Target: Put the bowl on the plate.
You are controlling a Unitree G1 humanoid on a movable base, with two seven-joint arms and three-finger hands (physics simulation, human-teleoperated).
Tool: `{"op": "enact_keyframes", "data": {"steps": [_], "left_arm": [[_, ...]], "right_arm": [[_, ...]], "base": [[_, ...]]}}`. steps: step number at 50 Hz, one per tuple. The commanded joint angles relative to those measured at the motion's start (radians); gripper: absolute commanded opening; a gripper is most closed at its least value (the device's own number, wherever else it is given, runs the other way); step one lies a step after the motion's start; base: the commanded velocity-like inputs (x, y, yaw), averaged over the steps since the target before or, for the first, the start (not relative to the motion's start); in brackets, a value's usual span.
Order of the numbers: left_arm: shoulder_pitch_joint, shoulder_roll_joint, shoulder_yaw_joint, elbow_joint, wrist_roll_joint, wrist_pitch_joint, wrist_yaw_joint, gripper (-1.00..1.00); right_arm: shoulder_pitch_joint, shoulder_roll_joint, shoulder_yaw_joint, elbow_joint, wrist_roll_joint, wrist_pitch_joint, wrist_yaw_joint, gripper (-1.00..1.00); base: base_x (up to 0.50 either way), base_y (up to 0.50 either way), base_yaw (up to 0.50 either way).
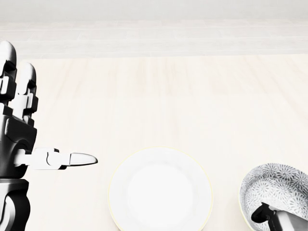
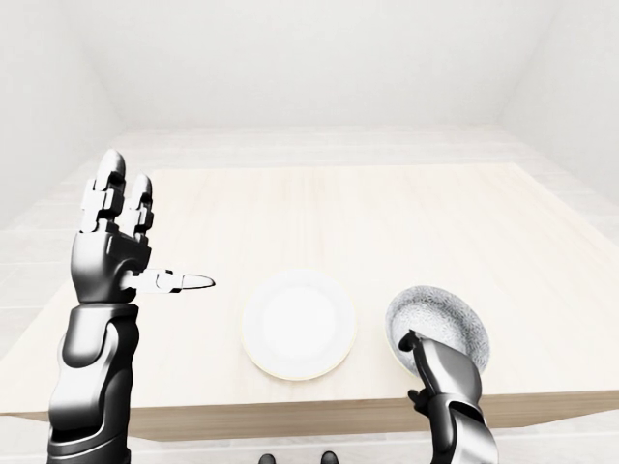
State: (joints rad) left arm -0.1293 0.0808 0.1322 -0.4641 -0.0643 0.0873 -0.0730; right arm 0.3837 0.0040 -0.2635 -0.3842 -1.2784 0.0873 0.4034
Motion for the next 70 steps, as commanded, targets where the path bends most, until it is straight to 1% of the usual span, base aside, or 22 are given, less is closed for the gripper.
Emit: {"op": "enact_keyframes", "data": {"steps": [1,5,8,9,10,11,12,14,22,27,30,31,32,34,66,70], "left_arm": [[0.000,0.001,0.001,0.005,0.001,0.000,0.000,1.00],[0.003,0.001,0.000,0.004,0.002,0.000,-0.001,1.00],[0.003,0.001,0.000,0.005,0.003,0.000,-0.001,1.00],[0.003,0.001,0.000,0.005,0.003,0.000,-0.001,1.00],[0.003,0.001,0.000,0.004,0.004,0.000,0.000,1.00],[0.003,0.001,0.000,0.004,0.004,0.000,0.000,1.00],[0.003,0.001,0.000,0.000,0.004,0.000,0.000,1.00],[0.003,0.001,0.000,-0.002,0.004,0.000,0.000,1.00],[0.004,0.000,0.000,-0.006,0.006,0.000,-0.001,1.00],[0.002,0.001,0.003,-0.005,0.004,0.000,-0.001,1.00],[0.005,0.000,0.000,-0.005,0.006,0.000,-0.001,1.00],[0.005,0.000,0.000,-0.005,0.007,0.000,-0.001,1.00],[0.005,0.000,0.000,-0.004,0.007,0.000,-0.002,1.00],[0.001,0.001,0.003,-0.003,0.005,0.000,-0.002,1.00],[-0.002,0.008,0.016,-0.006,-0.010,0.000,-0.004,1.00],[0.000,0.009,0.019,-0.015,-0.013,0.000,-0.005,1.00]], "right_arm": [[0.004,0.003,0.004,-0.009,0.000,0.000,0.009,0.00],[0.005,0.004,0.004,-0.016,-0.003,0.000,0.011,-0.04],[0.007,0.005,0.003,-0.017,-0.003,0.000,0.012,-0.19],[0.007,0.005,0.003,-0.017,-0.003,0.000,0.012,-0.19],[0.009,0.005,0.002,-0.016,-0.003,0.000,0.010,-0.33],[0.009,0.005,0.002,-0.016,-0.003,0.000,0.010,-0.33],[0.010,0.005,0.001,-0.014,-0.003,0.000,0.009,-0.47],[0.011,0.005,0.001,-0.014,-0.004,0.000,0.009,-0.51],[0.014,0.009,-0.005,-0.031,-0.006,0.000,0.019,-0.51],[0.011,0.010,-0.008,-0.037,-0.008,0.000,0.025,-0.58],[0.009,0.011,-0.009,-0.044,-0.010,0.000,0.031,-0.72],[0.007,0.011,-0.011,-0.048,-0.009,0.000,0.037,-0.80],[0.006,0.011,-0.012,-0.049,-0.010,0.000,0.038,-0.82],[0.000,0.008,-0.018,-0.055,-0.009,0.000,0.045,-0.99],[-0.061,0.007,-0.071,-0.202,-0.058,0.000,0.194,-1.00],[-0.070,0.009,-0.075,-0.201,-0.063,0.000,0.194,-1.00]], "base": [[0.00,0.00,0.00],[0.00,0.00,0.00],[0.00,0.00,0.00],[0.00,0.00,0.00],[0.00,0.00,0.00],[0.00,0.00,0.00],[0.00,0.00,0.00],[0.00,0.00,0.00],[0.00,0.00,0.00],[0.00,0.00,0.00],[0.00,0.00,0.00],[0.00,0.00,0.00],[0.00,0.00,0.00],[0.00,0.00,0.00],[0.00,0.00,0.00],[0.00,0.00,0.00]]}}
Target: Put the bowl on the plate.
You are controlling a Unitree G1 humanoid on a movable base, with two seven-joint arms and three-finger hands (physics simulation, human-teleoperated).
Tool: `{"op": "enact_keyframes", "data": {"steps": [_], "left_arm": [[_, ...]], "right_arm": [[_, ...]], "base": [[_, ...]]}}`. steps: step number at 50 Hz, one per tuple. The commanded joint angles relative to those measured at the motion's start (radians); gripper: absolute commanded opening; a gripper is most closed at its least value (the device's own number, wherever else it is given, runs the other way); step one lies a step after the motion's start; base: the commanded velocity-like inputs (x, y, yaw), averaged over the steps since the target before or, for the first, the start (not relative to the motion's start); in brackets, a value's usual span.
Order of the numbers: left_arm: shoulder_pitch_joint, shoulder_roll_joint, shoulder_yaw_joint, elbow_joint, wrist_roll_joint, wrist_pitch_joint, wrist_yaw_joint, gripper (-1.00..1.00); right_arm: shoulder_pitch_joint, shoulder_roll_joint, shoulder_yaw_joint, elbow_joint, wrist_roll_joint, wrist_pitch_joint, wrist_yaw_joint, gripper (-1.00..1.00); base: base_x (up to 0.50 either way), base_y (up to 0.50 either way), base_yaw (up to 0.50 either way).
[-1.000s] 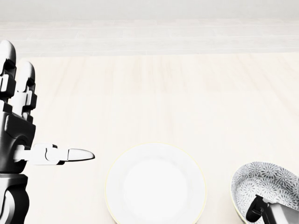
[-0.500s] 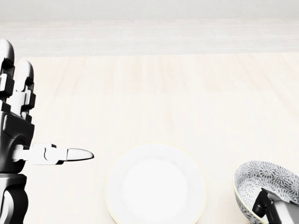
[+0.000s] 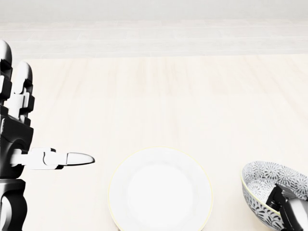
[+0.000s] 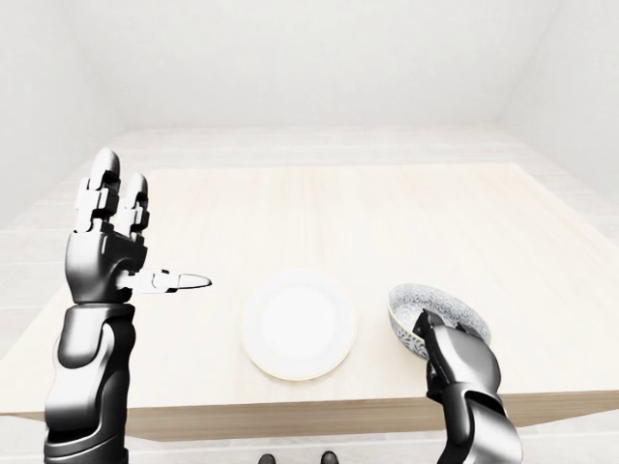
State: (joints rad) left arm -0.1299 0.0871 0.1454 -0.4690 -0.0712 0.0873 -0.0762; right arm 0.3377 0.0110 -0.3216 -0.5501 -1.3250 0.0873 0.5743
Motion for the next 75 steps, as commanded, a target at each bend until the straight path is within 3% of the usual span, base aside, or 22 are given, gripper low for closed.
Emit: {"op": "enact_keyframes", "data": {"steps": [1,22,30,44,46,75], "left_arm": [[0.001,0.003,0.007,-0.013,-0.007,0.000,-0.002,1.00],[0.000,0.006,0.008,-0.015,-0.008,0.000,-0.001,1.00],[0.006,0.009,0.014,-0.037,-0.013,0.000,-0.010,1.00],[0.010,0.011,0.024,-0.066,-0.020,0.000,-0.016,1.00],[0.007,0.011,0.025,-0.058,-0.018,0.000,-0.014,1.00],[-0.018,0.023,0.035,-0.022,-0.019,0.000,-0.003,1.00]], "right_arm": [[-0.027,0.002,-0.017,-0.027,-0.019,0.000,0.014,-1.00],[-0.077,-0.009,0.012,-0.030,-0.024,0.000,-0.004,-1.00],[-0.144,-0.018,0.069,0.011,-0.048,0.000,-0.042,-1.00],[-0.271,-0.034,0.185,-0.010,-0.073,0.000,-0.002,-1.00],[-0.288,-0.042,0.200,0.012,-0.093,0.000,-0.042,-1.00],[-0.376,-0.009,0.364,0.042,-0.153,0.000,-0.055,-1.00]], "base": [[0.00,0.00,0.00],[0.00,0.00,0.00],[0.00,0.00,0.00],[0.00,0.00,0.00],[0.00,0.00,0.00],[0.00,0.00,0.00]]}}
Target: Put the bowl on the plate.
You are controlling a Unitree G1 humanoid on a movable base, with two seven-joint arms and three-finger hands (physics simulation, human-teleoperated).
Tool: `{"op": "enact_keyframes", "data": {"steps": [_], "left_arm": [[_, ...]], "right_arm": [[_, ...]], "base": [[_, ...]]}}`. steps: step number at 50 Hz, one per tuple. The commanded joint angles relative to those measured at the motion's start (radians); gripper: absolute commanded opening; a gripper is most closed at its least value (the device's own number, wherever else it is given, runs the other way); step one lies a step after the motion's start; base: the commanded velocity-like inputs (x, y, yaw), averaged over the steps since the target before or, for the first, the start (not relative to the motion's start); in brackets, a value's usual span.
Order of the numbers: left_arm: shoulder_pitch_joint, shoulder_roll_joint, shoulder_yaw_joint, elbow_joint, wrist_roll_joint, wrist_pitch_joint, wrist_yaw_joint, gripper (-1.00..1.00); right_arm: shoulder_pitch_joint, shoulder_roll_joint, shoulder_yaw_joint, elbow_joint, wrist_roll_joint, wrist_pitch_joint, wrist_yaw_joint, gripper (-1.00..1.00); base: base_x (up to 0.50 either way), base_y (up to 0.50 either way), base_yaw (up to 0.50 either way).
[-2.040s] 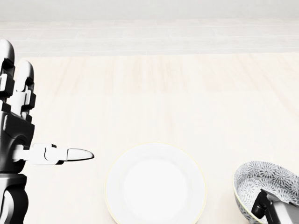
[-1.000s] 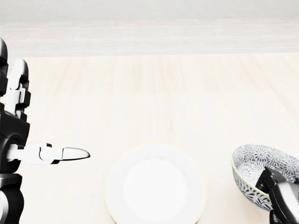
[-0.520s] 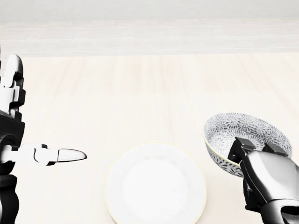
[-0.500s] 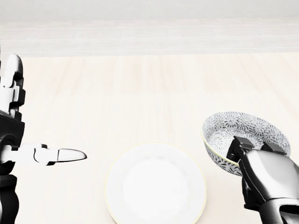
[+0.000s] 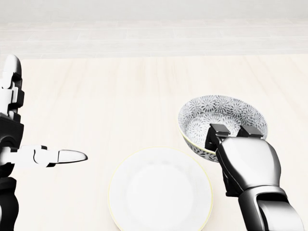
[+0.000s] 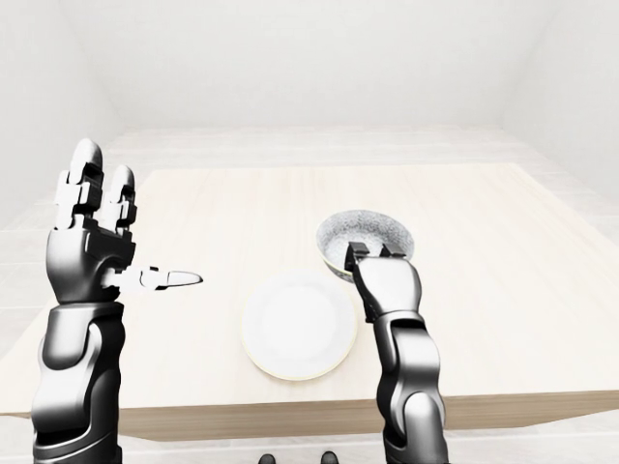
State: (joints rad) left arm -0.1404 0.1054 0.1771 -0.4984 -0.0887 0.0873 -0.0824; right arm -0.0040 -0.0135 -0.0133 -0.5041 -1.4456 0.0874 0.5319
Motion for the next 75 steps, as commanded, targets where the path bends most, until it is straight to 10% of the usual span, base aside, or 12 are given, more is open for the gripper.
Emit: {"op": "enact_keyframes", "data": {"steps": [1,75], "left_arm": [[-0.007,0.005,0.004,0.006,-0.002,0.000,0.003,1.00],[-0.032,0.010,-0.006,0.132,0.011,0.000,0.012,1.00]], "right_arm": [[-0.035,0.018,0.061,-0.007,-0.034,0.000,-0.010,-1.00],[0.076,0.058,0.327,0.157,0.039,0.000,-0.211,-1.00]], "base": [[0.00,0.00,0.00],[0.00,0.00,0.00]]}}
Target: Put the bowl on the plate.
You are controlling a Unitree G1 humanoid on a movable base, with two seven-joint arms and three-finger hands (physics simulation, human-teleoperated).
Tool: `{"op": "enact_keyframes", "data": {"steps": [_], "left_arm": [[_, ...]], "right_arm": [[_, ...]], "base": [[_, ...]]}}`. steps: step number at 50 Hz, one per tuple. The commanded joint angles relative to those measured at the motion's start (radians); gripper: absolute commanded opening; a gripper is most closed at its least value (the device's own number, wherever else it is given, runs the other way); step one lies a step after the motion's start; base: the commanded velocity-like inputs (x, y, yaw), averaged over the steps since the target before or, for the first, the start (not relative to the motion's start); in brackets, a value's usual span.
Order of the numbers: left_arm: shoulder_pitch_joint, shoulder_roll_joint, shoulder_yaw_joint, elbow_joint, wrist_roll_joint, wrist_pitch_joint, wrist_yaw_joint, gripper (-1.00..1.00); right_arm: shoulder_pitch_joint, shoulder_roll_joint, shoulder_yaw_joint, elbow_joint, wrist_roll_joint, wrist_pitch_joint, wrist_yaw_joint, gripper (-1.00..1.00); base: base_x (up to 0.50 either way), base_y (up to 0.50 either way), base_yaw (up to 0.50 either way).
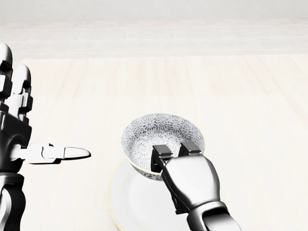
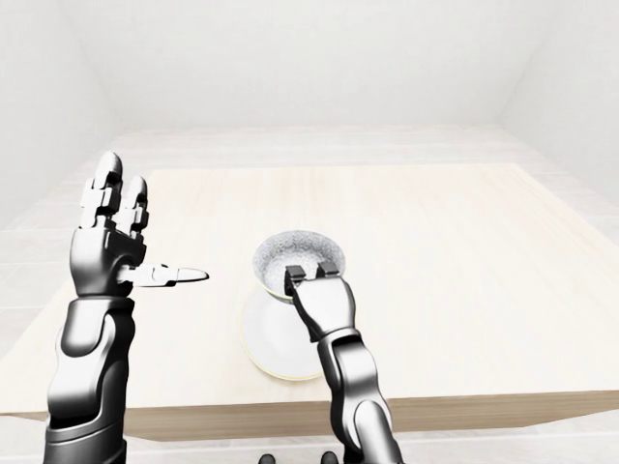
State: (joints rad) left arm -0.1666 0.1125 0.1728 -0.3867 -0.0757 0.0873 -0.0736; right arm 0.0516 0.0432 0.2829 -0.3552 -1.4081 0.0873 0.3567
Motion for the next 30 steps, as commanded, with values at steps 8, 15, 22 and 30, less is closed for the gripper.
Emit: {"op": "enact_keyframes", "data": {"steps": [8,15,22,30], "left_arm": [[-0.009,0.003,-0.004,0.021,0.000,0.000,0.004,1.00],[-0.038,0.004,-0.007,0.089,0.010,0.000,0.013,1.00],[-0.044,0.008,-0.009,0.094,0.008,0.000,0.018,1.00],[-0.056,0.012,-0.008,0.124,0.007,0.000,0.024,1.00]], "right_arm": [[0.030,-0.004,0.041,0.004,0.010,0.000,-0.044,-1.00],[0.045,-0.008,0.054,0.007,0.010,0.000,-0.060,-1.00],[0.064,-0.013,0.069,-0.015,0.003,0.000,-0.059,-1.00],[0.098,-0.019,0.092,-0.044,-0.006,0.000,-0.066,-1.00]], "base": [[0.00,0.00,0.00],[0.00,0.00,0.00],[0.00,0.00,0.00],[0.00,0.00,0.00]]}}
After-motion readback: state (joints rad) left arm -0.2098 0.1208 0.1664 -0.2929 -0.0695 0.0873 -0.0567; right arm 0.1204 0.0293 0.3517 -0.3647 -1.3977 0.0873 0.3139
